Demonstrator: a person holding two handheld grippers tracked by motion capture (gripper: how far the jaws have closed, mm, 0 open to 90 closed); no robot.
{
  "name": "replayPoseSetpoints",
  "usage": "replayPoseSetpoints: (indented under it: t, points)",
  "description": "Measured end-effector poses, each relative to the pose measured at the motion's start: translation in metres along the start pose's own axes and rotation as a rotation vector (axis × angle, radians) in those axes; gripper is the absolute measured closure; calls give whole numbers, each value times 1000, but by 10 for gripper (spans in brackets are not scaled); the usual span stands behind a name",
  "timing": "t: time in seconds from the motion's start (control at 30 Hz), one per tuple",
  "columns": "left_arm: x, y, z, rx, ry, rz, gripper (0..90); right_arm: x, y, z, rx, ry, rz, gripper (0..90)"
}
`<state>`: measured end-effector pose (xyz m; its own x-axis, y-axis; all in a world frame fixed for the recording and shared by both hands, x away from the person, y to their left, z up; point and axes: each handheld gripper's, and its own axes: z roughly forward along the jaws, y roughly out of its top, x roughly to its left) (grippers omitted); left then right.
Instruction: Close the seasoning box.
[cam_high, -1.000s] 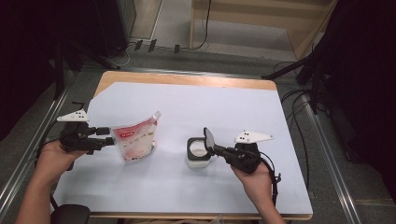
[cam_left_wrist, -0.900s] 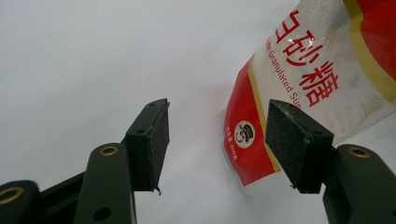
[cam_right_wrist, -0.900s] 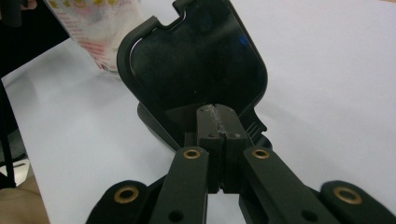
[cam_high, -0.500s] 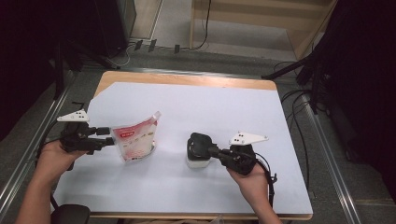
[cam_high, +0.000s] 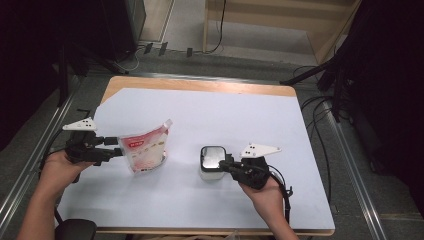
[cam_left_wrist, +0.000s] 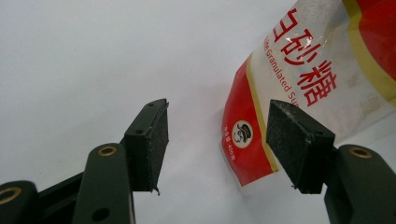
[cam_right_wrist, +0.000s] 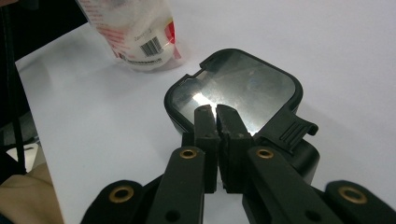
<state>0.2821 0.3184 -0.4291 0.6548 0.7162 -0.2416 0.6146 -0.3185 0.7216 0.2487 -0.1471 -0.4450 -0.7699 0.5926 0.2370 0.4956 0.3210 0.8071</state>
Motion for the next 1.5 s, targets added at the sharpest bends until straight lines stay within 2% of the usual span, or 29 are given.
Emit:
replayPoseSetpoints:
  t: [0.17, 0.33, 0.57, 0.87, 0.93, 1.0, 1.27, 1.5]
  points:
    - [0, 0, 0, 5, 1, 2, 399, 1, 1, -1, 5, 29, 14, 804]
    - [0, 0, 0, 7, -1, 1, 396, 3, 1, -3, -3, 27, -2, 728]
    - [0, 0, 1, 8, 9, -1, 396, -5, 2, -15, -44, 18, 4, 650]
    - [0, 0, 2, 12, 14, 3, 394, -16, -2, -28, -66, -24, 0, 562]
    - [0, 0, 2, 14, 21, -7, 390, -19, -3, -30, -67, -34, 2, 535]
    - [0, 0, 2, 14, 17, -23, 380, -22, -5, -33, -68, -49, 7, 528]
    - [0, 0, 3, 26, 15, -14, 378, -37, -12, -39, -71, -70, 42, 447]
    - [0, -1, 4, 23, 23, -19, 376, -51, -19, -49, -87, -113, 61, 379]
